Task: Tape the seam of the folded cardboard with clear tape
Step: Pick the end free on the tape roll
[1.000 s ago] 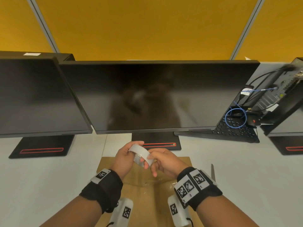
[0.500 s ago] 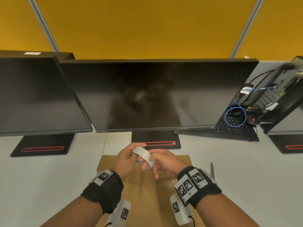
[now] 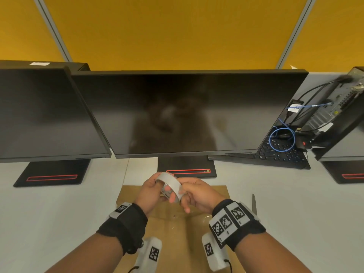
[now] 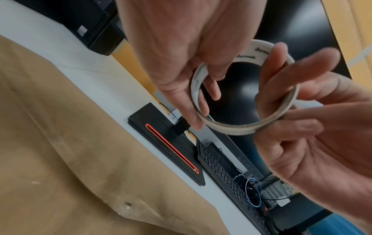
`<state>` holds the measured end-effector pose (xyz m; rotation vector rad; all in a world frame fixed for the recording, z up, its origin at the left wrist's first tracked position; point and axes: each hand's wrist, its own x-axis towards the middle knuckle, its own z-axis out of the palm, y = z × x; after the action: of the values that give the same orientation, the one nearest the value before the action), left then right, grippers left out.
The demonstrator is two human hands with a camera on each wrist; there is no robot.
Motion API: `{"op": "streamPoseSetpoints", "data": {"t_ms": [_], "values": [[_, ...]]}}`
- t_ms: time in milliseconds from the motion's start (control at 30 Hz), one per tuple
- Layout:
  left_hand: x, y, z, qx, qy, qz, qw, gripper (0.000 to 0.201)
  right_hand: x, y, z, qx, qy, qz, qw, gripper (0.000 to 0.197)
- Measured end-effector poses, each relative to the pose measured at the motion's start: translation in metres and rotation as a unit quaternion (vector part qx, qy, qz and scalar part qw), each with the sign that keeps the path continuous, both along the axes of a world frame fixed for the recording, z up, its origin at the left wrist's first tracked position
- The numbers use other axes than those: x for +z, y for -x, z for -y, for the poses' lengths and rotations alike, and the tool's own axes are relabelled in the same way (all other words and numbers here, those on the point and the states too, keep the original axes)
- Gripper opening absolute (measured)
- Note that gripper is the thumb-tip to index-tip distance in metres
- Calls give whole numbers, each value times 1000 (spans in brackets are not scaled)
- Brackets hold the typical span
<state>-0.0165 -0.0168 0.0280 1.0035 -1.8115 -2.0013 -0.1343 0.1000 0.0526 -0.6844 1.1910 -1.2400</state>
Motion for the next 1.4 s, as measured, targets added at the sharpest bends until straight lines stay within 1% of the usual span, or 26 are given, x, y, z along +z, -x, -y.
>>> {"op": "streamPoseSetpoints", "data": {"t_ms": [133,267,433,500,600,633,667,700,733,767,800,833,900,933,1033,1100,1200,1333,1400], "values": [[-2,1,-5,13,-59,-5,998,30,3,-2,1,23,-7,-1,1000,30],[2,1,-7,3,-92,-15,996,34,4,-2,-1,-2,4,-14,1000,31],[12,2,-13,-29,-112,-28,993,50,3,-3,-2,-8,23,13,1000,26],[10,3,-15,-30,-113,-23,993,51,3,-4,-2,-14,27,16,999,27],[7,3,-12,-20,-122,3,992,44,2,-5,-2,-23,24,8,999,29],[7,4,-11,-25,-104,13,994,39,1,-5,-2,-27,25,6,999,27],[8,5,-9,-35,-52,31,998,29,0,-4,-2,-32,27,4,999,25],[8,4,-7,-40,14,45,998,14,-1,-2,-1,-35,23,0,999,24],[9,4,-6,-40,78,58,994,18,-1,0,-1,-34,13,-8,999,24],[9,4,-5,-36,134,61,988,41,-1,2,0,-28,-1,-19,999,25],[12,4,-5,-31,170,51,984,54,-1,3,0,-18,-14,-31,999,28],[15,4,-4,-31,196,33,980,55,0,3,0,-8,-23,-41,999,30],[18,4,-3,-43,231,12,972,45,1,3,0,1,-27,-59,998,30],[17,3,-2,-44,237,15,970,41,1,2,1,1,-26,-66,997,30],[16,2,2,-43,226,33,973,39,-1,-1,0,-11,-20,-66,998,32],[13,1,4,-33,204,29,978,42,-1,0,-1,-17,-11,-34,999,31],[12,0,3,-27,157,23,987,37,2,4,-1,-10,-2,-2,1000,31],[17,3,5,3,88,-11,996,34,-1,5,0,-29,1,-19,999,31],[18,4,7,9,64,-22,998,33,-3,4,1,-33,7,-10,999,26]]}}
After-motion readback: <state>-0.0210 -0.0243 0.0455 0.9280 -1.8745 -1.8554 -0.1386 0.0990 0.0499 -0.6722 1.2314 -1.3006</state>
